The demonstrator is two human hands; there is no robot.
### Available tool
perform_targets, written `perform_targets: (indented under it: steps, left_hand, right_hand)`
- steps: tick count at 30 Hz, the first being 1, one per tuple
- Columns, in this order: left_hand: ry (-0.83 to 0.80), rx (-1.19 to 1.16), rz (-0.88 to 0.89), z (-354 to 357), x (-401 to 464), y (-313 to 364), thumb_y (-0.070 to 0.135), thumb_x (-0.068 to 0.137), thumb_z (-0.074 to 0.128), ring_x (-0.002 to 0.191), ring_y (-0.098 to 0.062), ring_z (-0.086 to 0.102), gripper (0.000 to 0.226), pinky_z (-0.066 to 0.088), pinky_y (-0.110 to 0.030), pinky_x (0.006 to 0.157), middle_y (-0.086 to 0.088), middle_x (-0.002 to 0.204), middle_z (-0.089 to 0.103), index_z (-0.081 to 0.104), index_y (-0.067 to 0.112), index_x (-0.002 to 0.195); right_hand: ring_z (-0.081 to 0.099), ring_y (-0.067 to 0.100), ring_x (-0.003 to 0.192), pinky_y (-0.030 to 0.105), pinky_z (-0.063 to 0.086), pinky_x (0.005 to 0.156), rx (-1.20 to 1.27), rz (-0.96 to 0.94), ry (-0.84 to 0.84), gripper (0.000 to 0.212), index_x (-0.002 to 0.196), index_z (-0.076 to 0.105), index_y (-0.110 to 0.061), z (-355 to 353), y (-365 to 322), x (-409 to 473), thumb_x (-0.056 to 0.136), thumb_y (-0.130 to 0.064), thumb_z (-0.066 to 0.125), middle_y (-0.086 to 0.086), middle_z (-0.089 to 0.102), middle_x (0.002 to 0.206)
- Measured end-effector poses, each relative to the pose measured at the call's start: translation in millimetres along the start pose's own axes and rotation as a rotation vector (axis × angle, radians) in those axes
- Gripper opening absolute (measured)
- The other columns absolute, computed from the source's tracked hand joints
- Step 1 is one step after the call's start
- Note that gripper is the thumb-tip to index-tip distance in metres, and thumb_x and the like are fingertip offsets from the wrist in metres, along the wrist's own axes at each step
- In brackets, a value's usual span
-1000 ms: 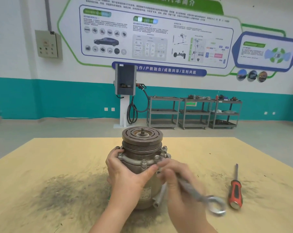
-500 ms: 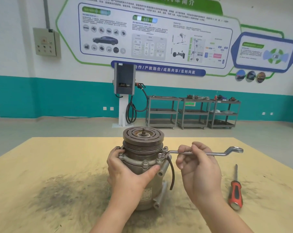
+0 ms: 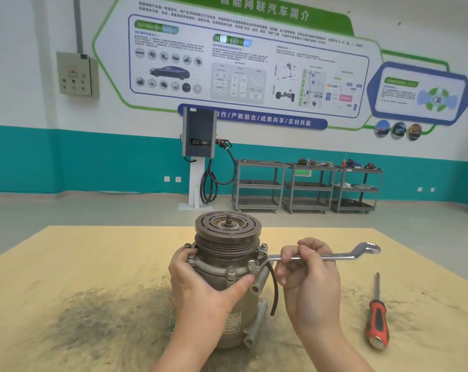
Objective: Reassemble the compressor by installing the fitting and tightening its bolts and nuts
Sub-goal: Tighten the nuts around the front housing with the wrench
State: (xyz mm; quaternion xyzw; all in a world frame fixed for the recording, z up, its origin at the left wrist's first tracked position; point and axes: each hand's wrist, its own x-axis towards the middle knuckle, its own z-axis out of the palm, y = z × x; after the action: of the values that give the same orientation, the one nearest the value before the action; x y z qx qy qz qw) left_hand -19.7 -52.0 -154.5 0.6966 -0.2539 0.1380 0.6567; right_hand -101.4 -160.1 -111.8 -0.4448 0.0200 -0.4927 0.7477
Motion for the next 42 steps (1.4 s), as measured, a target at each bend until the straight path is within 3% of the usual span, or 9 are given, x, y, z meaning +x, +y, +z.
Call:
perform_targets:
  steps: [6,11,15,18,21,27,33,39,42]
  left_hand:
    - [-0.091,-0.023,-0.016,-12,7,-8,0.061,0.043,0.083,0.122,-0.01,0.044,0.082,0.04,-0.037,0.105,0.016,0.126,0.04,0.026,0.059,0.102]
    - [-0.266,-0.072,-0.057,-42,27,-25,0.077,0.042,0.078,0.12,0.013,0.044,0.093,0.039,-0.033,0.104,0.056,0.119,0.034,0.022,0.07,0.116]
    - [-0.263,-0.063,-0.113,-76,47,-35,0.081,0.054,0.067,0.141,-0.006,0.027,0.098,0.025,-0.039,0.115,0.027,0.148,0.025,0.021,0.053,0.135]
    - [-0.283,-0.144,-0.136,-84,49,-30,0.097,0.042,0.056,0.13,0.007,0.039,0.117,0.032,-0.025,0.105,0.028,0.144,0.038,0.026,0.045,0.142]
    - [-0.386,-0.111,-0.128,-72,41,-24,0.09,0.032,0.071,0.117,0.019,0.047,0.132,0.036,-0.012,0.095,0.034,0.132,0.046,0.02,0.044,0.146]
    - [-0.341,-0.097,-0.119,-60,40,-26,0.081,0.032,0.08,0.111,0.021,0.047,0.097,0.038,-0.005,0.084,0.039,0.12,0.05,0.027,0.071,0.112]
    - [-0.295,-0.141,-0.094,-56,37,-22,0.074,0.043,0.079,0.106,0.019,0.052,0.084,0.039,0.001,0.076,0.043,0.112,0.053,0.035,0.062,0.114]
    - [-0.284,-0.119,-0.128,-56,34,-20,0.086,0.038,0.073,0.107,0.017,0.052,0.085,0.036,-0.01,0.082,0.036,0.116,0.056,0.032,0.068,0.111]
    - [-0.28,-0.129,-0.12,-53,35,-23,0.086,0.038,0.074,0.109,0.011,0.056,0.088,0.04,-0.016,0.09,0.031,0.116,0.06,0.034,0.065,0.114]
  right_hand:
    - [0.057,0.023,0.052,0.025,0.047,0.048,0.015,-0.137,-0.028,0.013,0.093,0.049,-0.007,0,-7,-21,0.099,-0.002,0.038,0.016,0.065,0.068]
    - [0.052,0.02,0.047,0.023,0.042,0.045,0.166,-0.004,0.118,0.019,0.091,0.043,-0.011,-7,-23,17,0.099,0.001,0.031,0.011,0.063,0.061]
    - [0.051,0.02,0.046,0.025,0.04,0.042,0.089,0.14,0.03,0.017,0.092,0.042,-0.011,-5,-10,22,0.099,0.001,0.032,0.013,0.062,0.062]
    - [0.051,0.021,0.045,0.025,0.04,0.042,0.124,0.229,-0.051,0.016,0.09,0.043,-0.01,4,4,18,0.098,0.0,0.033,0.014,0.061,0.062]
    - [0.051,0.021,0.046,0.024,0.04,0.042,0.178,0.267,-0.061,0.017,0.088,0.044,-0.01,11,14,15,0.098,0.001,0.034,0.013,0.06,0.062]
    - [0.049,0.02,0.044,0.023,0.039,0.04,0.139,0.318,-0.069,0.016,0.089,0.043,-0.01,17,14,18,0.096,0.002,0.033,0.011,0.059,0.058]
    - [0.045,0.019,0.043,0.023,0.035,0.039,0.064,0.426,-0.124,0.015,0.088,0.041,-0.009,21,7,30,0.095,0.001,0.033,0.008,0.052,0.057]
    - [0.054,0.022,0.051,0.025,0.045,0.047,0.004,-0.105,-0.074,0.023,0.089,0.051,-0.013,17,23,-22,0.097,0.002,0.037,0.01,0.062,0.065]
    - [0.064,0.015,0.072,0.022,0.051,0.067,-0.423,-0.535,-0.156,0.02,0.092,0.062,-0.029,24,39,-53,0.097,-0.017,0.047,-0.002,0.068,0.086]
